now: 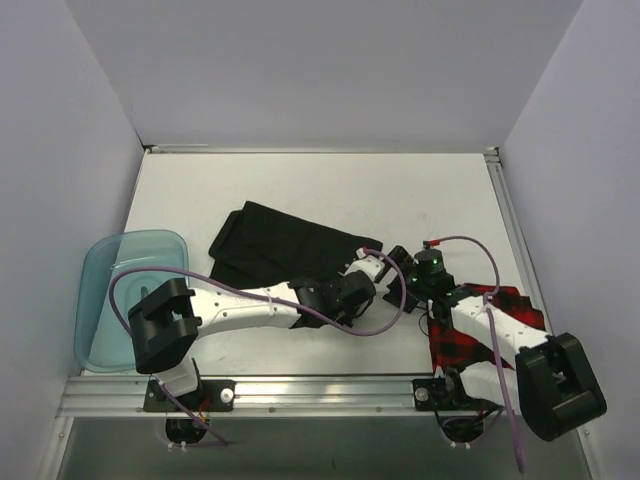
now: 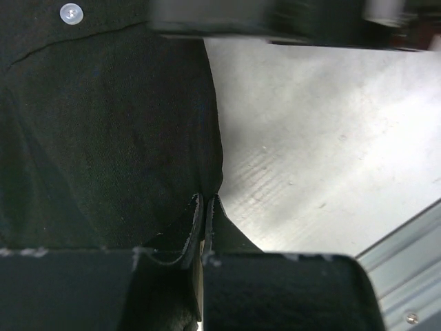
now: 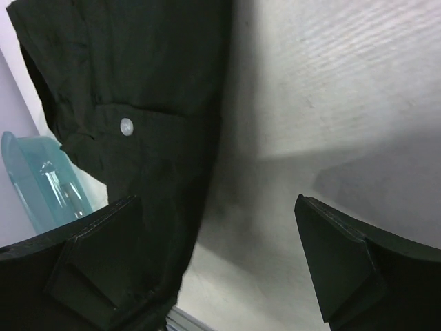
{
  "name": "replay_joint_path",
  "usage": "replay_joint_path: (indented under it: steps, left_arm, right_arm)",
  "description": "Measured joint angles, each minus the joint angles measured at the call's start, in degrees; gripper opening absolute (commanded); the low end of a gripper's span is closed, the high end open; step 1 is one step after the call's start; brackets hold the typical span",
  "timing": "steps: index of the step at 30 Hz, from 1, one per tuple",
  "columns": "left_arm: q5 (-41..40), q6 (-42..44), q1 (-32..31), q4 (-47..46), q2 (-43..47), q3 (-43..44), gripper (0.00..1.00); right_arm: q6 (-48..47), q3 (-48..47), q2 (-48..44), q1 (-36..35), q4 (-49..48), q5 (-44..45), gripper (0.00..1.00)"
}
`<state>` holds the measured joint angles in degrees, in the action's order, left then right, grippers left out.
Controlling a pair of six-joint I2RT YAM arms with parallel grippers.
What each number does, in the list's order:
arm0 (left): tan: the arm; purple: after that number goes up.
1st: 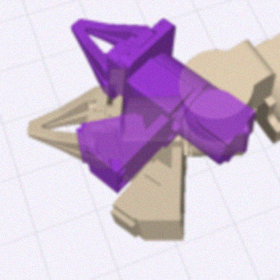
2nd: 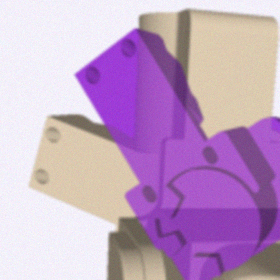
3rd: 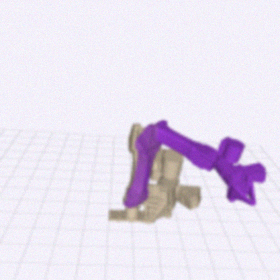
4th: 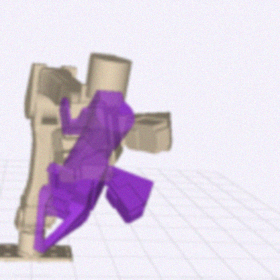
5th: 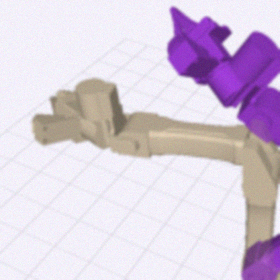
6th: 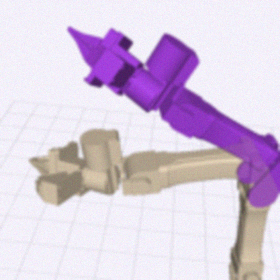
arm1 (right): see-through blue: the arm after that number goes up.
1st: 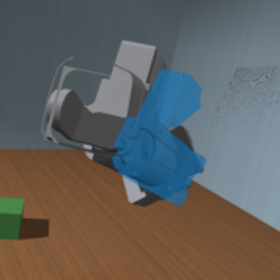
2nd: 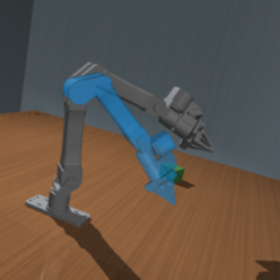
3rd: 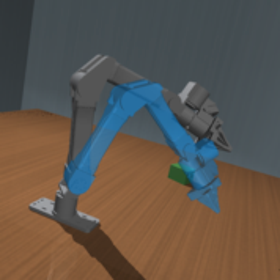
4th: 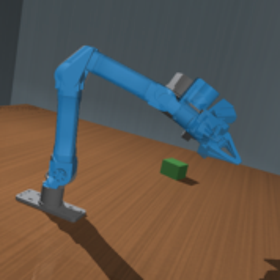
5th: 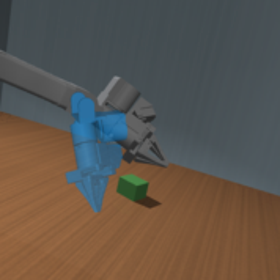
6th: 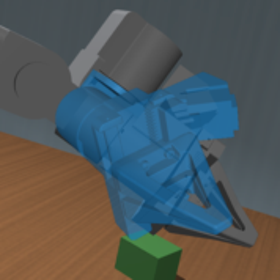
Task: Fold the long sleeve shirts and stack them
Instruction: Fold the shirt
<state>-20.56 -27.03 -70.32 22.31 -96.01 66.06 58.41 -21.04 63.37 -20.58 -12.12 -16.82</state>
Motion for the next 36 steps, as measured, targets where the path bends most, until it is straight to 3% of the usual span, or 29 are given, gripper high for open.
replay_joint_path:
  steps: [7,12,17,23,25,28,29,30,31,33,36]
  left_arm:
    - [2.7,-2.7,0.4,-1.2,0.0,-0.1,0.00]
    - [4.6,-4.3,1.2,-3.1,0.0,-0.1,0.00]
    - [6.1,-5.8,1.8,-4.5,-0.2,-0.1,0.00]
    - [8.5,-7.7,2.3,-6.7,-0.6,-0.1,0.02]
    - [9.4,-8.6,2.4,-7.5,-0.7,-0.1,0.03]
    - [10.9,-9.9,3.0,-8.7,-0.7,-0.4,0.15]
    - [11.6,-10.3,3.3,-9.3,-0.7,-0.7,0.22]
    - [12.3,-10.6,3.6,-9.8,-0.7,-1.2,0.35]
    - [13.2,-10.9,3.8,-10.3,-0.7,-1.7,0.41]
    - [15.4,-11.7,4.7,-11.4,-0.4,-3.2,0.65]
    - [19.8,-13.4,7.5,-13.0,1.7,-6.6,0.80]
  right_arm:
    - [5.3,0.2,11.1,-1.6,-13.6,-0.5,0.99]
    - [8.0,-0.3,17.1,-2.0,-22.7,-2.5,0.93]
    - [9.4,-0.7,22.0,-2.3,-29.6,-4.8,0.82]
    - [8.0,-1.5,23.9,-2.4,-30.2,-5.8,0.65]
    - [7.3,-1.9,24.5,-2.4,-29.9,-5.8,0.51]
    - [5.8,-2.0,25.3,-2.3,-28.9,-5.9,0.29]
    - [5.3,-2.1,25.3,-2.3,-28.4,-5.7,0.22]
    - [4.8,-2.1,25.3,-1.9,-27.7,-5.8,0.07]
    - [3.9,-2.1,25.3,-1.5,-26.9,-5.9,0.00]
    - [2.1,-2.4,25.0,-0.3,-24.2,-6.7,0.00]
    - [-2.8,-5.1,23.5,3.2,-16.5,-7.8,0.00]
